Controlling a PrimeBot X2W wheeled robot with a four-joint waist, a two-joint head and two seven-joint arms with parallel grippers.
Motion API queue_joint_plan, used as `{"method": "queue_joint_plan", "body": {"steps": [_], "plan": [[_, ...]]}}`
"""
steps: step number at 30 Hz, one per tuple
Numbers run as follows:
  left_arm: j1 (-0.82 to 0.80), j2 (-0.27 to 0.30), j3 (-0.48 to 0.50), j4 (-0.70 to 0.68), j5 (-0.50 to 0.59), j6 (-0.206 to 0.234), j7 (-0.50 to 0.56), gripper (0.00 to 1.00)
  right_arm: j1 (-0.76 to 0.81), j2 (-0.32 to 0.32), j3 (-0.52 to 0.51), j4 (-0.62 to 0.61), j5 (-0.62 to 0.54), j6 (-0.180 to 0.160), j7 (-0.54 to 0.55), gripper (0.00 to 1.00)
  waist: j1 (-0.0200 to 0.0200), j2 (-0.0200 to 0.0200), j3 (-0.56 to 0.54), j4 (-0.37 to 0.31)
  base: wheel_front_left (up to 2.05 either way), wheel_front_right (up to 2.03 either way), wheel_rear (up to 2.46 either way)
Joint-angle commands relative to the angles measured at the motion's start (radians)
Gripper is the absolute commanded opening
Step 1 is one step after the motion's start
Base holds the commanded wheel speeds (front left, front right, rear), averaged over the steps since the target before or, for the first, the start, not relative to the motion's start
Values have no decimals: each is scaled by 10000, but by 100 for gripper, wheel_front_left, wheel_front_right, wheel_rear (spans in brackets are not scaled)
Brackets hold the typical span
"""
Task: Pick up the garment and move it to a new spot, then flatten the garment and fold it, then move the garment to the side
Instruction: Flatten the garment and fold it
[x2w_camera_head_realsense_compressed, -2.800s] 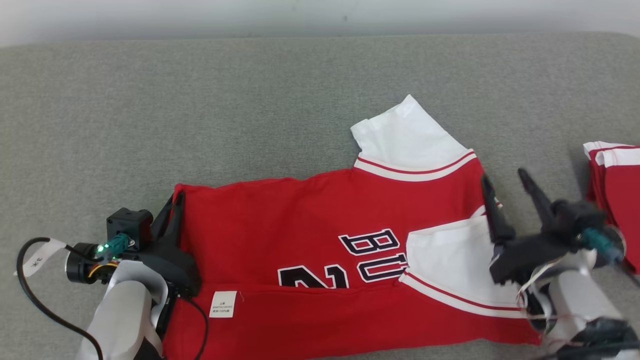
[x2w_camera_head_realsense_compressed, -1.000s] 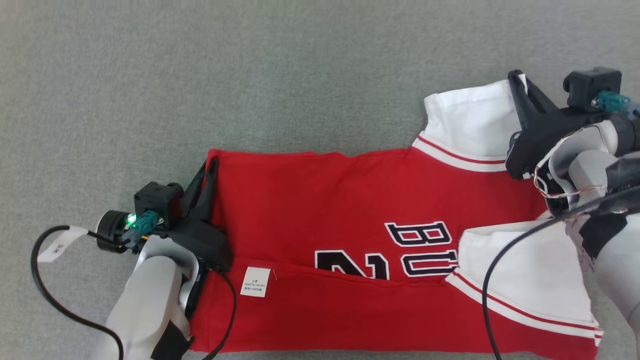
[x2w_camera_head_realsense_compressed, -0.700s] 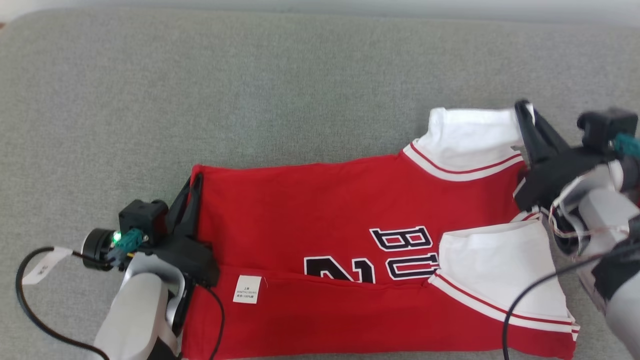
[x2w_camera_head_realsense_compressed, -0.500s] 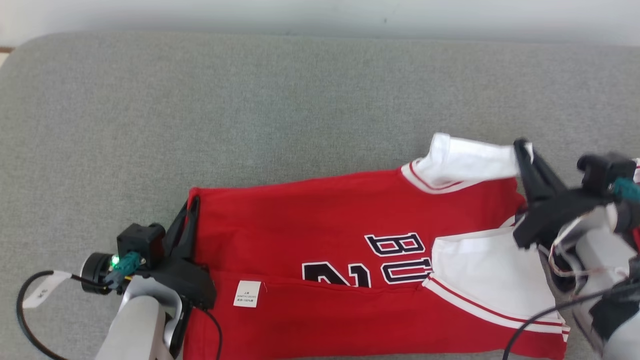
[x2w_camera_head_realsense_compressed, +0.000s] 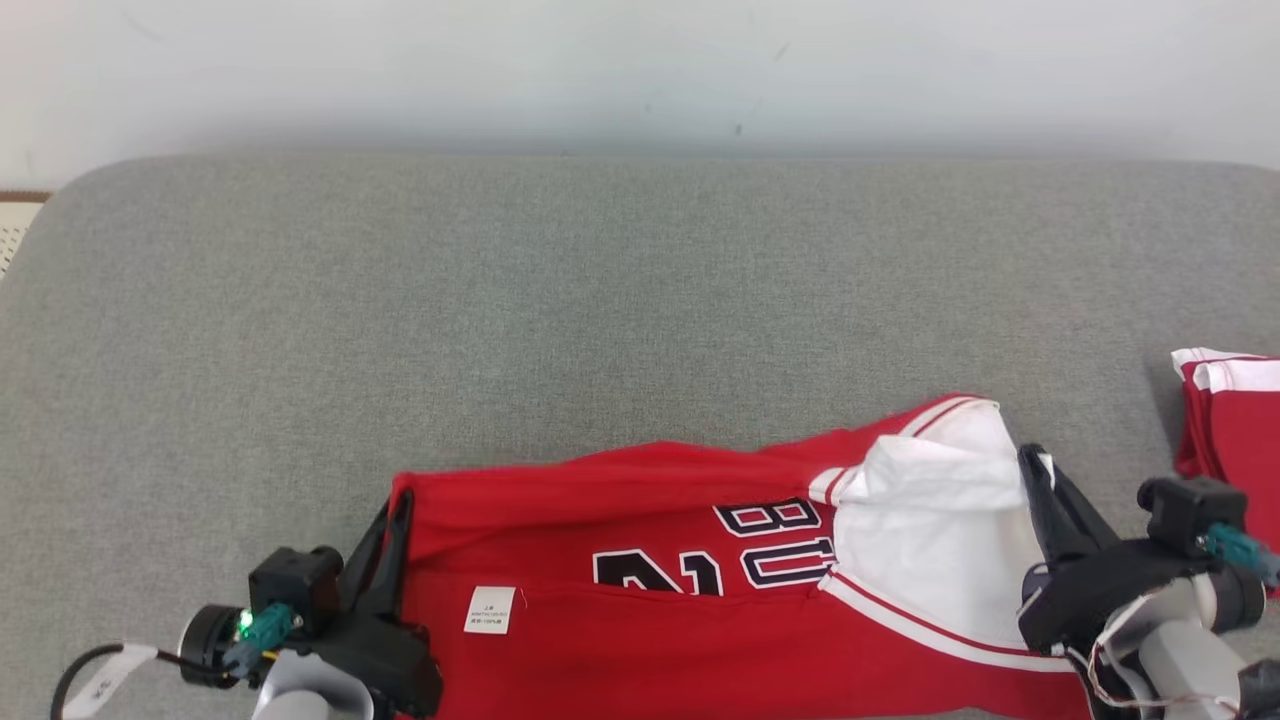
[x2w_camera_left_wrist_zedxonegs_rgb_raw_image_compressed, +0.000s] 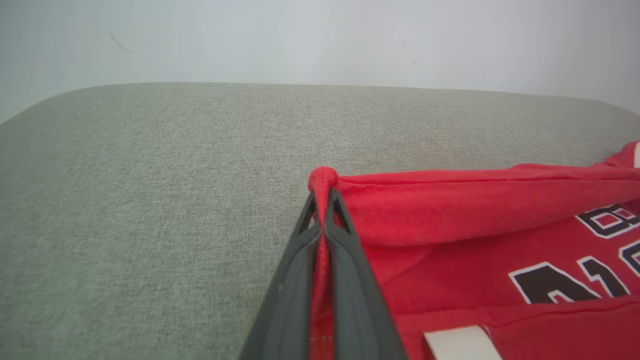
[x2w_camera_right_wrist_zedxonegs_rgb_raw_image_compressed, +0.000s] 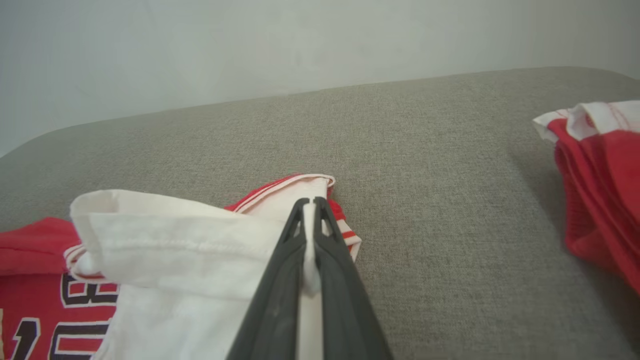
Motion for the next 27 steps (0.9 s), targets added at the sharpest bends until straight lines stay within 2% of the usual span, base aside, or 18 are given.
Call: {"method": "queue_joint_plan", "body": {"steps": [1, 16, 25, 27], "plan": [[298, 13, 71, -91, 4, -36, -7, 0, 306, 94, -113, -77, -119, -15, -37, 0, 2, 1, -128, -66, 0, 0, 0], [1237, -80, 378, -524, -170, 15, -7, 0, 1454, 524, -838, -729, -184, -15, -40, 0, 2, 1, -528, -163, 0, 0, 0], [1798, -88, 415, -506, -289, 89, -7, 0, 2006, 664, -686, -684, -200, -15, -40, 0, 2, 1, -987, -291, 0, 0, 0], [1885, -84, 434, -446, -297, 93, -7, 7, 2050, 683, -592, -611, -181, -15, -38, 0, 2, 1, -1072, -341, 0, 0, 0]]}}
